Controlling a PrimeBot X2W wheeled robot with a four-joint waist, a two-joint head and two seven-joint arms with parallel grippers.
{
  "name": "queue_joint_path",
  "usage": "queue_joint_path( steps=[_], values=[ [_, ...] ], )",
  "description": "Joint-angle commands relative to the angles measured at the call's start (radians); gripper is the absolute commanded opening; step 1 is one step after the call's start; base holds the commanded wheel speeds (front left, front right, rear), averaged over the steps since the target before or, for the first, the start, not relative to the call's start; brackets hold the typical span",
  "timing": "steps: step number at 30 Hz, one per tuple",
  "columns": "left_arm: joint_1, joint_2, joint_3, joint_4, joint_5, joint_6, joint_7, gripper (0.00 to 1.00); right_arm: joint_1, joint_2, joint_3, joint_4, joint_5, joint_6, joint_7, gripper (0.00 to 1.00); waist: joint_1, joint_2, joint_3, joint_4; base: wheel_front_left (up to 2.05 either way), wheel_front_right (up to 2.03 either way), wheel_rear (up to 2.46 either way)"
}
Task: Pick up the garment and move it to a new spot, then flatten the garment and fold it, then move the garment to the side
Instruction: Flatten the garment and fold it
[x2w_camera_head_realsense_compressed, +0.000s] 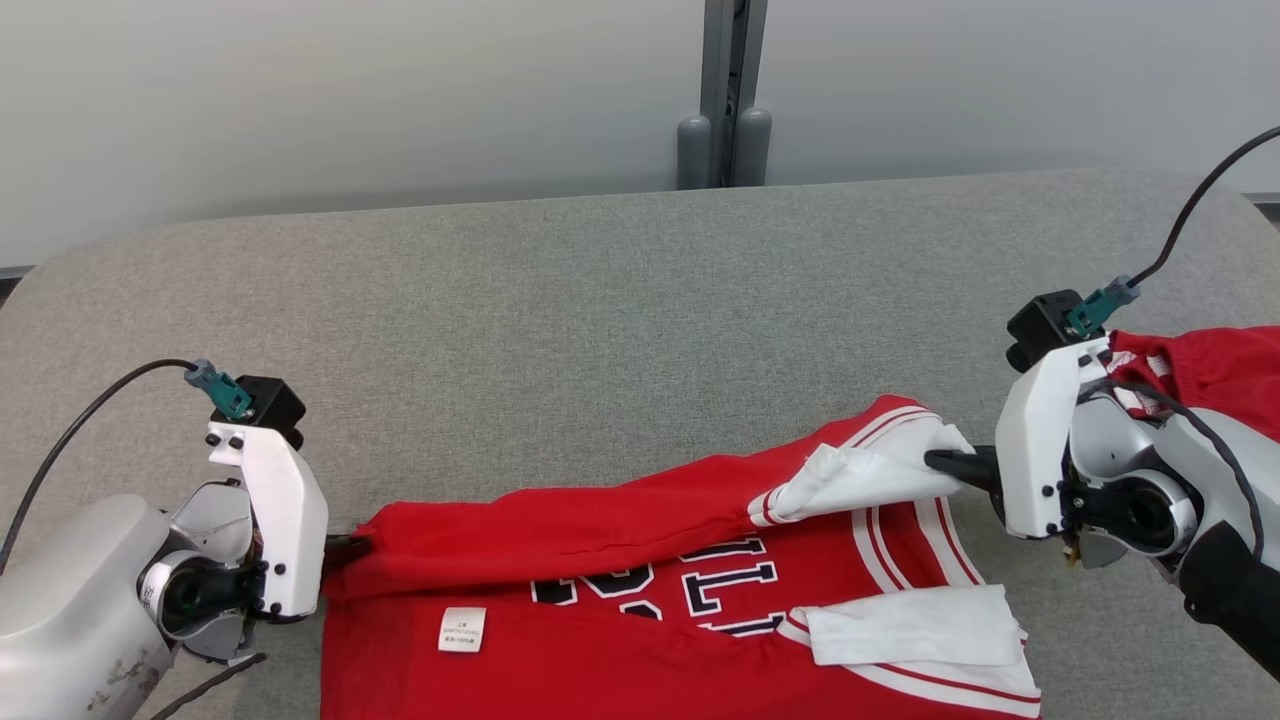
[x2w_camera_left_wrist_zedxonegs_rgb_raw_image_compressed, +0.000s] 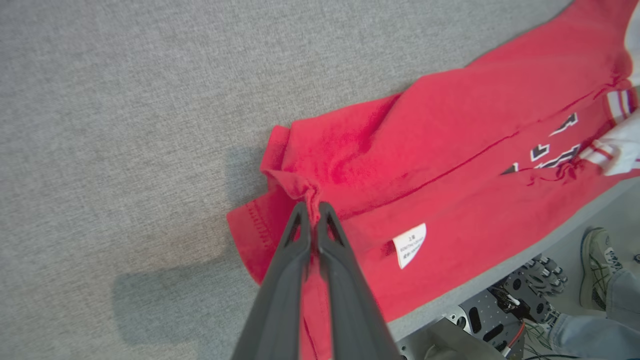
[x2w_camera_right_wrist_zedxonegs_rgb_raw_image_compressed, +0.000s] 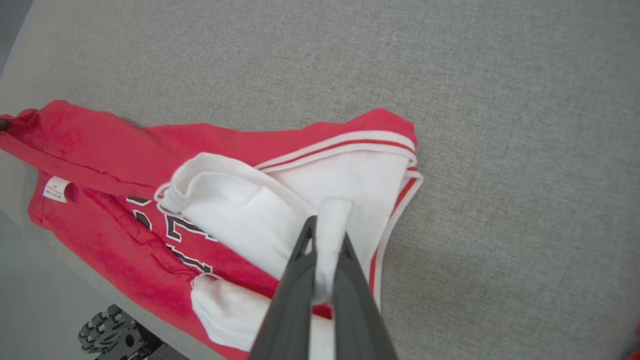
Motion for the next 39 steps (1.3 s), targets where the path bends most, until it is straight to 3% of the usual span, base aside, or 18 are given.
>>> queue_joint_path(
  steps=[1, 11, 12, 13, 15, 16, 17, 18, 27, 34, 39],
  values=[
    [-0.008, 0.006, -0.001, 0.006, -0.002, -0.004, 0.002, 0.0, 0.017, -0.009, 0.0, -0.004, 0.012, 0.0, 0.01, 0.0, 0.0, 0.0, -0.001, 0.0, 0.0, 0.0, 0.0],
    [0.019, 0.013, -0.013, -0.002, -0.029, -0.015, 0.04, 0.0, 0.071, -0.025, -0.003, -0.016, 0.028, 0.0, 0.052, 0.0, 0.0, 0.0, -0.01, 0.006, 0.0, 0.0, 0.0],
    [0.02, 0.013, -0.012, -0.002, -0.03, -0.015, 0.037, 0.0, 0.077, -0.025, -0.001, -0.015, 0.026, 0.0, 0.054, 0.2, 0.0, 0.0, -0.011, 0.007, 0.0, 0.0, 0.0],
    [0.02, 0.013, -0.012, -0.002, -0.03, -0.015, 0.037, 0.0, 0.077, -0.025, -0.001, -0.015, 0.026, 0.0, 0.054, 0.2, 0.0, 0.0, -0.011, 0.007, 0.0, 0.0, 0.0],
    [0.023, 0.014, -0.015, -0.001, -0.026, -0.016, 0.034, 0.29, 0.085, -0.026, 0.001, -0.018, 0.02, 0.0, 0.059, 0.53, 0.0, 0.0, -0.012, 0.009, 0.0, 0.0, 0.0],
    [0.026, 0.014, -0.017, -0.001, -0.025, -0.015, 0.036, 0.55, 0.089, -0.027, 0.001, -0.019, 0.019, 0.0, 0.062, 0.94, 0.0, 0.0, -0.012, 0.01, 0.0, 0.0, 0.0],
    [0.027, 0.013, -0.018, -0.001, -0.023, -0.015, 0.036, 0.88, 0.095, -0.027, 0.001, -0.019, 0.017, 0.0, 0.062, 1.0, 0.0, 0.0, -0.013, 0.011, 0.0, 0.0, 0.0],
    [0.028, 0.013, -0.019, 0.0, -0.021, -0.016, 0.034, 1.0, 0.101, -0.028, 0.001, -0.019, 0.014, 0.0, 0.063, 1.0, 0.0, 0.0, -0.015, 0.012, 0.0, 0.0, 0.0],
    [0.038, 0.028, -0.011, -0.005, -0.02, -0.021, 0.01, 1.0, 0.174, -0.06, -0.027, -0.057, 0.03, 0.0, 0.05, 1.0, 0.0, 0.0, -0.044, 0.019, 0.0, 0.0, 0.0],
    [0.053, 0.061, 0.048, -0.054, 0.057, 0.031, -0.231, 1.0, 0.266, -0.11, -0.173, -0.168, 0.017, 0.0, -0.242, 1.0, 0.0, 0.0, -0.072, 0.018, 0.0, 0.0, 0.0],
    [0.09, 0.079, 0.105, -0.131, 0.109, 0.092, -0.442, 1.0, 0.325, -0.125, -0.292, -0.189, -0.055, 0.0, -0.499, 1.0, 0.0, 0.0, -0.078, 0.02, 0.0, 0.0, 0.0]
  ],
)
